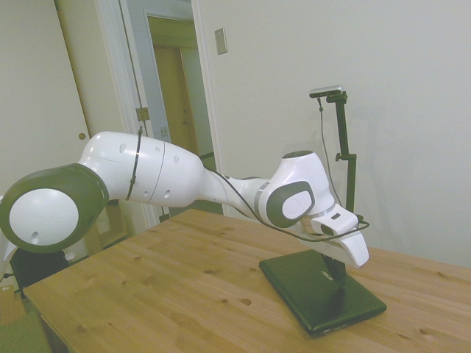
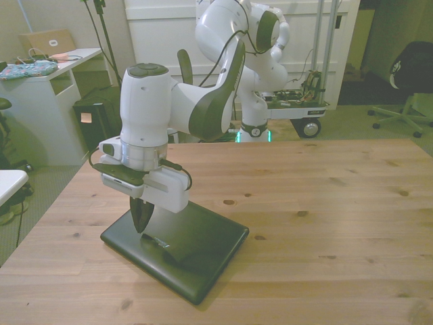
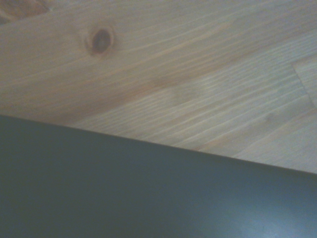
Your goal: Close the laptop
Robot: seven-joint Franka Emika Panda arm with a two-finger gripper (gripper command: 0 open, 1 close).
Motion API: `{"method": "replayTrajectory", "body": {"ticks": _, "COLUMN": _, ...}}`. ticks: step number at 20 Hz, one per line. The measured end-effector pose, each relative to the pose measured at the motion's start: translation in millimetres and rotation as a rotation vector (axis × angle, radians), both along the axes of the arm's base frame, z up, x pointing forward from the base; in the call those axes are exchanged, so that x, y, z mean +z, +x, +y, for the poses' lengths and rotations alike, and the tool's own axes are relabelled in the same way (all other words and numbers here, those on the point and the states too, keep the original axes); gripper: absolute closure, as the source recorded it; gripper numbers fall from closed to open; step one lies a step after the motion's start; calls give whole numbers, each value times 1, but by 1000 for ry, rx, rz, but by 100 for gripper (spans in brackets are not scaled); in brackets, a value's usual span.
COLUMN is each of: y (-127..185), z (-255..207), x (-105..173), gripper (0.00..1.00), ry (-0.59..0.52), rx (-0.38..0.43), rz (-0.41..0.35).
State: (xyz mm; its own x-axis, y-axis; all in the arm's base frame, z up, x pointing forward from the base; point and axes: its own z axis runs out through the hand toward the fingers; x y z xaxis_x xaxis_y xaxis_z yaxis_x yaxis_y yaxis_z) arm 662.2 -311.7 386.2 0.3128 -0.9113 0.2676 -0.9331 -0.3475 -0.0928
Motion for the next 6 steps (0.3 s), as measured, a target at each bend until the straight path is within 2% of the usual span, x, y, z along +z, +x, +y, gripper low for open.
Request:
{"method": "replayTrajectory", "body": {"ticks": 2, "y": 0, "z": 6, "x": 19, "gripper": 100, "ry": -4, "rx": 9, "rz": -25}}
{"method": "replayTrajectory", "body": {"ticks": 5, "y": -12, "z": 43, "x": 79, "gripper": 100, "ry": 29, "rx": 61, "rz": -62}}
{"method": "replayTrajectory", "body": {"ticks": 6, "y": -19, "z": 62, "x": 102, "gripper": 0, "ry": 65, "rx": 95, "rz": -62}}
